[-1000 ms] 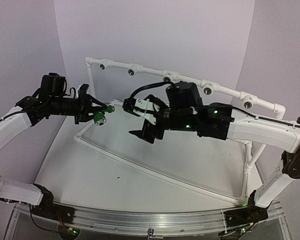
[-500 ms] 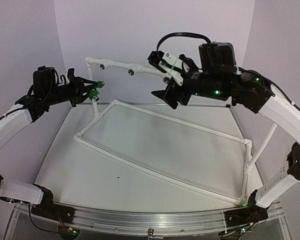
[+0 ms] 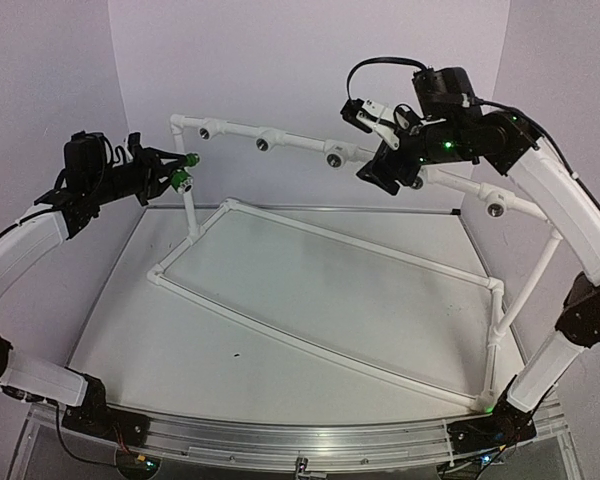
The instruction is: Install the water faucets
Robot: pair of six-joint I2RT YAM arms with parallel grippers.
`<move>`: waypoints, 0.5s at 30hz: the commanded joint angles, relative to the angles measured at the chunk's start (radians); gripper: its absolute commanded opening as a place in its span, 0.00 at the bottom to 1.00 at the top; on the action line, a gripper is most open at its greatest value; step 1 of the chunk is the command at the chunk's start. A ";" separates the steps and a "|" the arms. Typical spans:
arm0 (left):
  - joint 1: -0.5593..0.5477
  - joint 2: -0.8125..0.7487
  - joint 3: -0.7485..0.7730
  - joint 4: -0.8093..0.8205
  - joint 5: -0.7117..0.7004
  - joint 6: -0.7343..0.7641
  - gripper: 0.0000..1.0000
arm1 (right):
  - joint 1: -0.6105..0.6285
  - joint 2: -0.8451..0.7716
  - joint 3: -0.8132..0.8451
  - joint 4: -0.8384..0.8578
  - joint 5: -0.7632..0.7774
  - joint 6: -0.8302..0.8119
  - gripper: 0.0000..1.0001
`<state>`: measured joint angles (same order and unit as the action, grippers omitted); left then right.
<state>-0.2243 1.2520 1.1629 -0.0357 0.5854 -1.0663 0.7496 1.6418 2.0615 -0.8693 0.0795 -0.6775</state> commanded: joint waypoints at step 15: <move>0.116 0.199 0.036 0.502 0.169 -0.227 0.00 | -0.058 0.282 0.292 -0.134 -0.071 -0.071 0.52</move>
<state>-0.1188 1.3955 1.1631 0.2032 0.6827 -1.1794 0.6861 1.8904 2.2804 -0.9751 0.0285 -0.7378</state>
